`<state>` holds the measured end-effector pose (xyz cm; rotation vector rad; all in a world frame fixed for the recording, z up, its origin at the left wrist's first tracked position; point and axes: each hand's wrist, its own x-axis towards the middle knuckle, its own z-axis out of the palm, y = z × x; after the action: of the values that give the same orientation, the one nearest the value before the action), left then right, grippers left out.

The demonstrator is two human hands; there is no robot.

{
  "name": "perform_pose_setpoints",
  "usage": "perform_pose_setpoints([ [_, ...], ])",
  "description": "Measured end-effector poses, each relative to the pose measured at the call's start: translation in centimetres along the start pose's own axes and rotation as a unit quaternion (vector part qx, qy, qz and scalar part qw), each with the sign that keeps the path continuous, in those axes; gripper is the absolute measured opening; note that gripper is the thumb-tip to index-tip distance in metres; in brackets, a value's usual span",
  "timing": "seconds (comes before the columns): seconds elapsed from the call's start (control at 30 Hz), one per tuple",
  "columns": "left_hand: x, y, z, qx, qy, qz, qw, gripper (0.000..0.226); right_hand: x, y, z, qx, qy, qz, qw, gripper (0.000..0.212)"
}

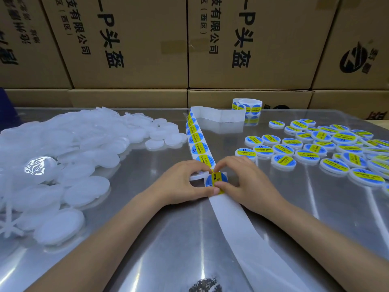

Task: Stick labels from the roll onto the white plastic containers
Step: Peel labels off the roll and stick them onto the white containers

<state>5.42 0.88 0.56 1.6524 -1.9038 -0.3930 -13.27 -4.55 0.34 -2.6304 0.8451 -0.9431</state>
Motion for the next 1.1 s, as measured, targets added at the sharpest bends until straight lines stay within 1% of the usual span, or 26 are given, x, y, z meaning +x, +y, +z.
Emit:
perform_pose_setpoints([
  [0.07, 0.0, -0.1, 0.0, 0.004, 0.004, 0.0, 1.0, 0.047, 0.0, 0.0, 0.1, 0.0, -0.005, 0.003, 1.0, 0.026],
  [0.13, 0.0, -0.1, 0.0, 0.004, 0.003, 0.004, 1.0, 0.045, 0.1, 0.0, 0.1, -0.009, -0.012, 0.006, 1.0, 0.025],
  [0.27, 0.0, -0.1, 0.0, -0.004, -0.006, 0.011, 1.0, 0.044, 0.1, -0.3, -0.1, 0.009, 0.011, -0.004, 1.0, 0.009],
  [0.3, 0.0, -0.1, -0.1, -0.002, -0.008, 0.014, 1.0, 0.047, 0.1, -0.5, -0.2, 0.025, 0.015, 0.0, 1.0, 0.013],
  [0.37, 0.0, 0.0, -0.1, 0.009, -0.014, 0.022, 1.0, 0.055, 0.1, -0.8, -0.4, 0.068, 0.022, 0.02, 0.997, 0.03],
  [0.43, -0.1, 0.0, -0.2, 0.03, -0.026, 0.026, 0.999, 0.068, 0.3, -1.2, -0.6, 0.122, 0.046, 0.045, 0.99, 0.04],
  [0.53, -0.2, -0.2, -0.2, 0.058, -0.038, 0.014, 0.997, 0.084, 0.3, -1.7, -1.1, 0.25, 0.084, 0.097, 0.96, 0.047],
  [0.63, -0.3, -0.2, -0.2, 0.057, -0.039, 0.007, 0.998, 0.086, 0.4, -1.7, -1.5, 0.333, 0.106, 0.137, 0.927, 0.042],
  [0.7, -0.3, -0.2, -0.3, 0.047, -0.037, -0.006, 0.998, 0.084, 0.6, -1.4, -1.6, 0.361, 0.114, 0.166, 0.911, 0.036],
  [0.83, -0.4, -0.5, -1.0, 0.038, -0.007, -0.01, 0.999, 0.079, 0.5, -1.0, -1.5, 0.407, 0.109, 0.214, 0.881, 0.011],
  [0.87, -0.5, -0.7, -1.2, 0.037, 0.002, -0.007, 0.999, 0.075, 0.4, -0.8, -1.5, 0.418, 0.106, 0.227, 0.873, 0.009],
  [0.93, -0.6, -1.0, -1.7, 0.044, 0.013, -0.009, 0.999, 0.068, 0.3, -0.6, -1.5, 0.44, 0.097, 0.251, 0.857, 0.009],
  [1.03, -0.5, -1.4, -2.0, 0.082, 0.013, -0.028, 0.996, 0.054, 0.2, -0.6, -1.5, 0.466, 0.082, 0.274, 0.837, 0.012],
  [1.1, -0.5, -1.4, -2.0, 0.087, 0.029, -0.03, 0.995, 0.051, 0.2, -0.7, -1.5, 0.486, 0.071, 0.283, 0.823, 0.012],
])
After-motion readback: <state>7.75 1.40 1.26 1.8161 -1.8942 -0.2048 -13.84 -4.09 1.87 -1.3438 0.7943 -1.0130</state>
